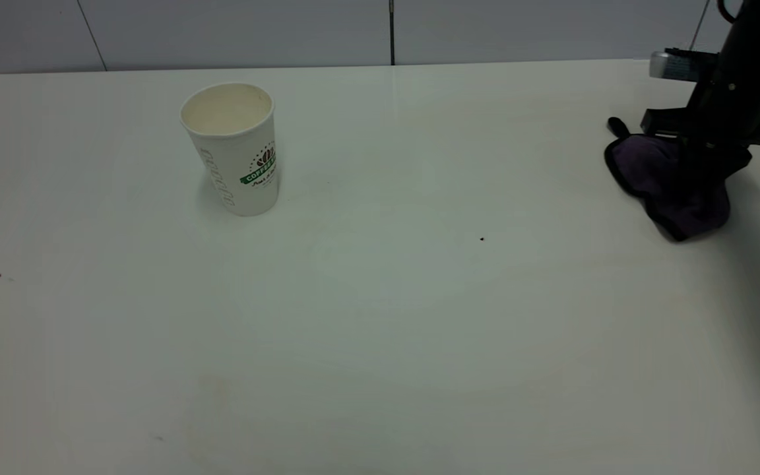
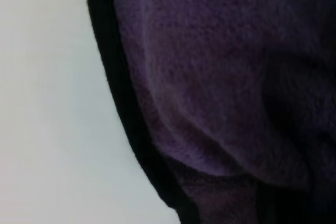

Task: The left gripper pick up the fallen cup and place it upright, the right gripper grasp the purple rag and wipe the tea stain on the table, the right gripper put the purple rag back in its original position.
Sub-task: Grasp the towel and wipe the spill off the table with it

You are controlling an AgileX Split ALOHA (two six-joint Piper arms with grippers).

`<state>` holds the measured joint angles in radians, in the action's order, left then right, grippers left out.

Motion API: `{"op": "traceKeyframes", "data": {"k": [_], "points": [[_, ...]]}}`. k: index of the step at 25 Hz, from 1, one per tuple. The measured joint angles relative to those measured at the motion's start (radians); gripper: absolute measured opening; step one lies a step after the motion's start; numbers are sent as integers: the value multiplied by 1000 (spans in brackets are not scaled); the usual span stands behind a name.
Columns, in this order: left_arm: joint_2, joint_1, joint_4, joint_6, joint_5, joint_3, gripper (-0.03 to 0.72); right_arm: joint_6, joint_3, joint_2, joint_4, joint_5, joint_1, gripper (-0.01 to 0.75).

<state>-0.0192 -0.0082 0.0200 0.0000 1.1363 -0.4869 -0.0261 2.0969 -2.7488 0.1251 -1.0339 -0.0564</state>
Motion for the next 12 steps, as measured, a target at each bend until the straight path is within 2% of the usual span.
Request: {"op": "traceKeyframes", "data": {"k": [3, 6, 9, 12], "points": [[0, 0, 0, 0, 0, 0, 585, -2, 0, 0, -12, -12, -8, 132], [0, 0, 0, 0, 0, 0, 585, -11, 1, 0, -16, -17, -7, 219], [0, 0, 0, 0, 0, 0, 585, -34, 27, -4, -9, -56, -7, 385], [0, 0, 0, 0, 0, 0, 585, -53, 88, -22, -4, -128, -7, 604]]}}
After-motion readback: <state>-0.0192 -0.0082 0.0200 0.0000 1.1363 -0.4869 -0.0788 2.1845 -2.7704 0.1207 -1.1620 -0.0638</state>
